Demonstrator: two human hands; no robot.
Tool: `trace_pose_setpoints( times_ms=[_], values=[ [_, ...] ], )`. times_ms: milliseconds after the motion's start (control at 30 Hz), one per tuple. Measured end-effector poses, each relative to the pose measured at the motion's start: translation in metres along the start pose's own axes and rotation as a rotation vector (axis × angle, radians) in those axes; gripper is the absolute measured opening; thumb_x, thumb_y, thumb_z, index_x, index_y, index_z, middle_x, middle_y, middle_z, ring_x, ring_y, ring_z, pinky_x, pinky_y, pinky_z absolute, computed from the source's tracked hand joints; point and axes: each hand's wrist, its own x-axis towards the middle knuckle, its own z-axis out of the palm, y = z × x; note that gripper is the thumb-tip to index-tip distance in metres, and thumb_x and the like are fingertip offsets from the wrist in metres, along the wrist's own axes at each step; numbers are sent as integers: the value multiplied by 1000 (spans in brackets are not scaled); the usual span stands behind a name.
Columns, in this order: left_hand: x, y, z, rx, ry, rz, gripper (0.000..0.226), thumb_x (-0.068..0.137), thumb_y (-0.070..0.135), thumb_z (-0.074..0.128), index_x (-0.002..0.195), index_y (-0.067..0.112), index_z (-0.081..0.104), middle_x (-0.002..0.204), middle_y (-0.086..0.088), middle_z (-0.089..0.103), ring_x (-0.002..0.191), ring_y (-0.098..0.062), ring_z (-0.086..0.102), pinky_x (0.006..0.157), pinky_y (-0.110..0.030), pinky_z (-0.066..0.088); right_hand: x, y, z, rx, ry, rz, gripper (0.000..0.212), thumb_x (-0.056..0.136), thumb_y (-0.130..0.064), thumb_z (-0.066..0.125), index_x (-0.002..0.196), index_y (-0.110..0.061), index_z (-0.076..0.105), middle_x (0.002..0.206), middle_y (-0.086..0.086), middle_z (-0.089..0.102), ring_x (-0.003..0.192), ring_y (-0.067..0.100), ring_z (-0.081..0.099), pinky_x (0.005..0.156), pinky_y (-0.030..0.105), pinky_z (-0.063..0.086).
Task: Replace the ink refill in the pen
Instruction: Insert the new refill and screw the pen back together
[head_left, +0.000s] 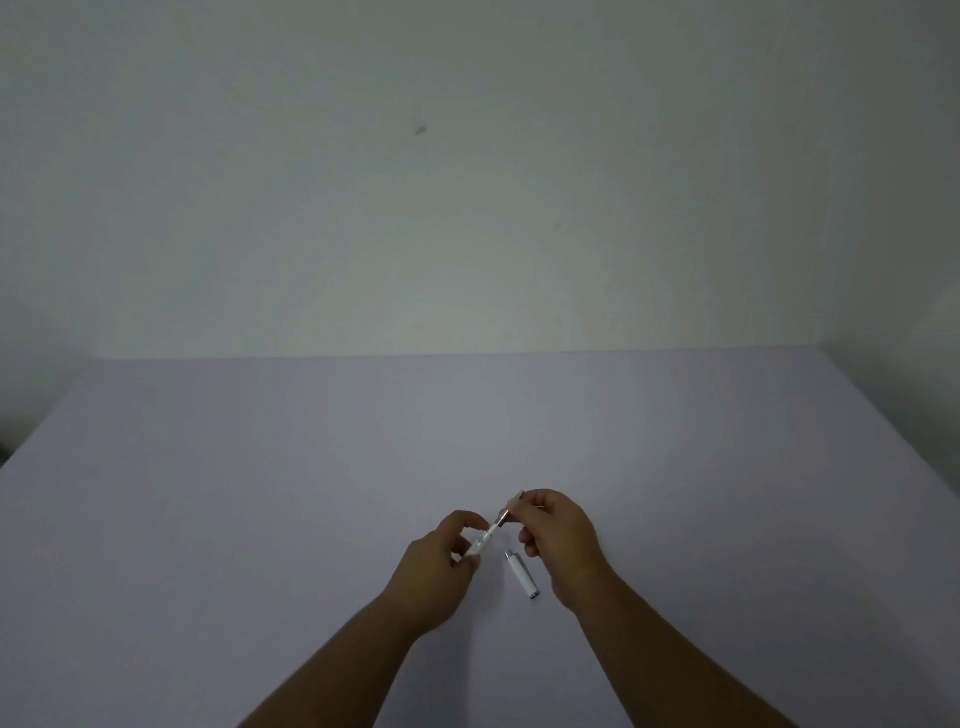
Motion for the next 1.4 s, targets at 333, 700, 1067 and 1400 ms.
trace_pose_setpoints(
  times_ms=[333, 700, 1067, 1400],
  values=[
    [-2, 0, -12, 78, 38, 21, 19, 92, 18, 55, 106, 20, 68, 84, 7, 62, 65, -2, 51, 58, -11, 39, -7, -14, -10, -71, -242, 31, 8, 79, -9, 67, 84, -15, 67, 86, 9, 66, 63, 14, 56, 58, 23, 47],
    [-5, 10, -22, 207, 48, 148, 25, 92, 16, 54, 112, 19, 69, 91, 5, 65, 69, -6, 52, 61, -12, 39, -10, -30, -12, -404, -239, 33, 37, 82, -45, 64, 68, -12, 63, 60, 1, 62, 52, 10, 51, 53, 20, 42],
    [-4, 13, -30, 203, 76, 136, 25, 92, 14, 54, 112, 18, 69, 93, 1, 68, 71, -10, 54, 64, -17, 42, -13, -38, -8, -417, -255, -45, 29, 86, -40, 61, 80, -12, 65, 71, -1, 63, 60, 11, 52, 54, 19, 43],
    [0, 14, -31, 184, 80, 143, 24, 92, 15, 55, 112, 18, 69, 85, 5, 62, 62, -4, 48, 57, -13, 37, -9, -32, -9, -116, -333, -17, 11, 85, -23, 67, 88, -12, 66, 79, 4, 64, 65, 13, 55, 60, 21, 50]
  ],
)
